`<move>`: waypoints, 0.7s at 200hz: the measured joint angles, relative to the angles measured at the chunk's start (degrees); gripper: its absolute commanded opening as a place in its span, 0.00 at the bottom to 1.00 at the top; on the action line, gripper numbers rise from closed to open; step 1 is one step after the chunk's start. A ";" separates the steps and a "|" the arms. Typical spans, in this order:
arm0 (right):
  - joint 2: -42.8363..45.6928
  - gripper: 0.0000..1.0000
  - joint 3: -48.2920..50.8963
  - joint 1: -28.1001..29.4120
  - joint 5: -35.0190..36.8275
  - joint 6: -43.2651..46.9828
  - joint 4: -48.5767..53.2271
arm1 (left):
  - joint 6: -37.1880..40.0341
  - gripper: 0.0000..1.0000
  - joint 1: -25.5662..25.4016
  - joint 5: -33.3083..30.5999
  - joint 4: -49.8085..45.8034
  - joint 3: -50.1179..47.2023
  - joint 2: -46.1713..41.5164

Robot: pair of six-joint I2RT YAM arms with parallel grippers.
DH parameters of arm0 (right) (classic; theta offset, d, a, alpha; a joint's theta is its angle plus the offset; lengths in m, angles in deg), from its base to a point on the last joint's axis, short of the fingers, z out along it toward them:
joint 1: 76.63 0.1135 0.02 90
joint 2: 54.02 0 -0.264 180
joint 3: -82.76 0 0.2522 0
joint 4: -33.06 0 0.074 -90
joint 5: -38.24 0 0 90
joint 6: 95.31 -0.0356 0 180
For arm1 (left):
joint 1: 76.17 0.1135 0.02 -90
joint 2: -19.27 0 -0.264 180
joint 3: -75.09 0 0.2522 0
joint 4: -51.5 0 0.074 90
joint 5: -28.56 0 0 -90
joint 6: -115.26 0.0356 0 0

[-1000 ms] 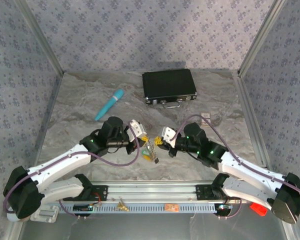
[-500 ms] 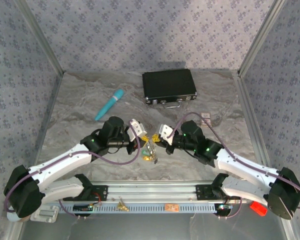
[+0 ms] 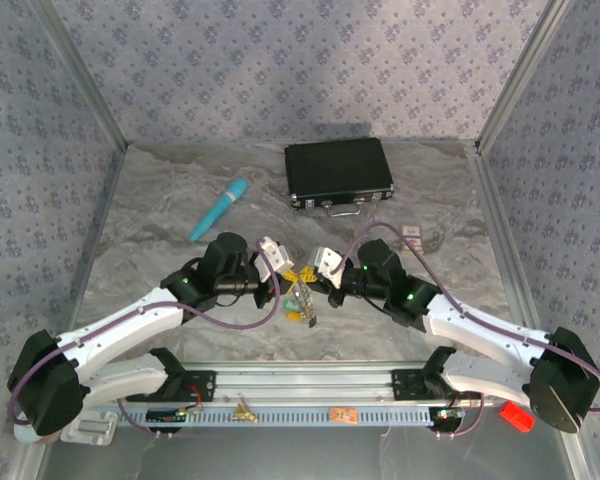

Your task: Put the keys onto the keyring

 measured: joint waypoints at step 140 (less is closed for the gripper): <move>-0.76 0.00 -0.46 -0.09 2.86 -5.38 -1.07 | 2.29 0.00 -1.03 -4.17 4.09 -3.41 -3.50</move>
